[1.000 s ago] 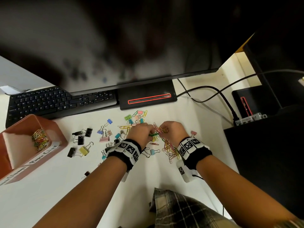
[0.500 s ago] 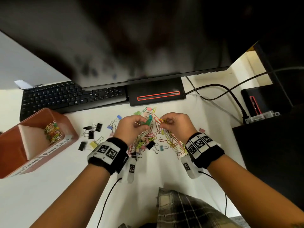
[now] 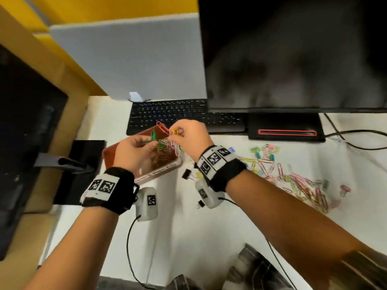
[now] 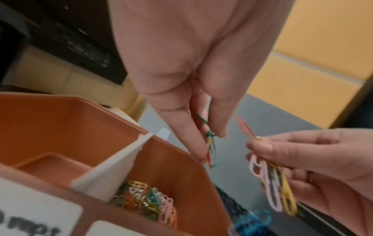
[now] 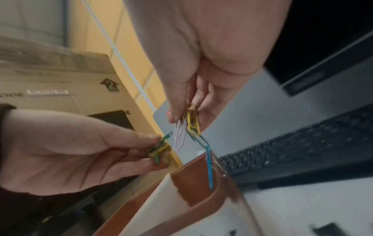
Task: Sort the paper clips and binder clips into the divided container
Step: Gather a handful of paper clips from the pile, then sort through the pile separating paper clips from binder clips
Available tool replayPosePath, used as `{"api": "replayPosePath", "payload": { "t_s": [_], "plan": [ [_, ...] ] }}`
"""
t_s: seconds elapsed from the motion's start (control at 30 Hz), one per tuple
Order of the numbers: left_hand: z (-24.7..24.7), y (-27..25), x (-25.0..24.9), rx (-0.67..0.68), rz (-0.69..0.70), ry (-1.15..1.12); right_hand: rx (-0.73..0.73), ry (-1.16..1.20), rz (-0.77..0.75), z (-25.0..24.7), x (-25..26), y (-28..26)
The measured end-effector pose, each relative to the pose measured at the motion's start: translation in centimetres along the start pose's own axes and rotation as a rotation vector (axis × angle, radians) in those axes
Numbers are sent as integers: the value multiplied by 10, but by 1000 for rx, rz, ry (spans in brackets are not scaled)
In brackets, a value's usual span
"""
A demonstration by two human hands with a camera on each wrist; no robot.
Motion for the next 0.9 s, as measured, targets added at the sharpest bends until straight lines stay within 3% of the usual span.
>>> {"api": "replayPosePath", "payload": {
  "t_s": [0.17, 0.27, 0.43, 0.57, 0.73, 0.9],
  "plan": [
    [-7, 22, 26, 169, -145, 30, 110, -65, 118, 54, -1, 14],
    [-5, 19, 27, 172, -42, 84, 125, -28, 80, 46, -8, 0],
    [33, -14, -6, 157, 197, 117, 38, 5, 64, -19, -41, -57],
    [99, -25, -16, 264, 346, 233, -142, -109, 217, -93, -98, -109],
    [184, -31, -31, 365, 395, 400, -292, -236, 350, -165, -146, -138],
    [234, -18, -42, 351, 367, 570, -201, -345, 311, -194, -159, -110]
  ]
}}
Point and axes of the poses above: each hand's wrist, its own y-axis towards the middle knuckle, its own z-axis out of the palm, x = y × z, the point moved 1 cm from there along y, towards the middle knuckle, and after that the axes turned 13 degrees about y, right-handed, at the moved point
